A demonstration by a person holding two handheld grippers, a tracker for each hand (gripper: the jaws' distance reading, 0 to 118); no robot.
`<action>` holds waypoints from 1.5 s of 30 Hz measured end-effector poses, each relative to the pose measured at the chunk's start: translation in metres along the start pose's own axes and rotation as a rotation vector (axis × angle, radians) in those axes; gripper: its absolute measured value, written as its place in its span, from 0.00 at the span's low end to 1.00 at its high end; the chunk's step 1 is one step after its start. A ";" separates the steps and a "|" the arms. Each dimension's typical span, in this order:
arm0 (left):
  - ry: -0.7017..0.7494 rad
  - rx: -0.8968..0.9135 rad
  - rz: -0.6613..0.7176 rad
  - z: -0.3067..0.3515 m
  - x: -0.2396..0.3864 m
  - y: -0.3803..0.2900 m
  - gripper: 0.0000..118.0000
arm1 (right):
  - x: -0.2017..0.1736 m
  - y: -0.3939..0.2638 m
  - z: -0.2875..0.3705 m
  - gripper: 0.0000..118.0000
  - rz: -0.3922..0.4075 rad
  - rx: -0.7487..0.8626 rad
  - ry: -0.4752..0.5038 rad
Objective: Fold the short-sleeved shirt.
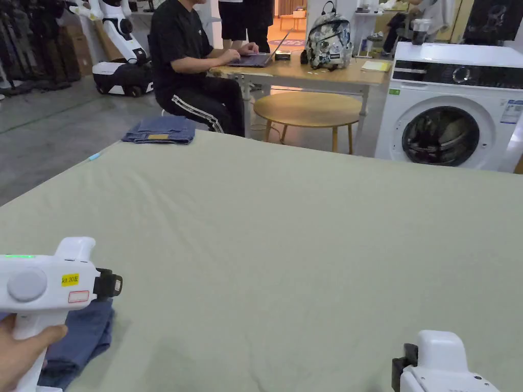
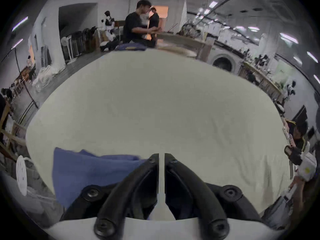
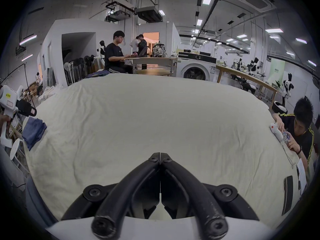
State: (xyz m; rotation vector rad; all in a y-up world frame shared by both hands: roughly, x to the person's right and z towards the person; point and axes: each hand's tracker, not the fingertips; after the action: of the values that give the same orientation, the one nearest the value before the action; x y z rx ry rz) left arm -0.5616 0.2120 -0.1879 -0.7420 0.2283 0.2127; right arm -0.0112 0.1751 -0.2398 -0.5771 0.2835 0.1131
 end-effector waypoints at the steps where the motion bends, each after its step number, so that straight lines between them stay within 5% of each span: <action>1: -0.031 0.026 -0.022 0.001 0.012 0.000 0.00 | 0.003 0.002 0.003 0.00 -0.007 0.004 -0.003; 11: -0.124 0.253 -0.132 0.037 0.215 -0.034 0.00 | 0.041 0.017 0.030 0.00 -0.077 0.074 -0.067; 21: -0.104 0.393 -0.223 0.044 0.324 -0.047 0.00 | 0.077 0.031 0.050 0.00 -0.131 0.212 -0.152; 32: -0.062 0.559 -0.211 0.057 0.342 -0.048 0.00 | 0.084 0.038 0.059 0.00 -0.123 0.402 -0.205; 45: -0.056 0.556 -0.163 0.054 0.328 -0.047 0.00 | 0.081 0.040 0.061 0.00 -0.101 0.420 -0.211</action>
State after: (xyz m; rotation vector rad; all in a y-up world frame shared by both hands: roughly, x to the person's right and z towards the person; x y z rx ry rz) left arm -0.2293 0.2518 -0.2111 -0.1998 0.1608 0.0091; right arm 0.0726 0.2442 -0.2355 -0.1595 0.0678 0.0143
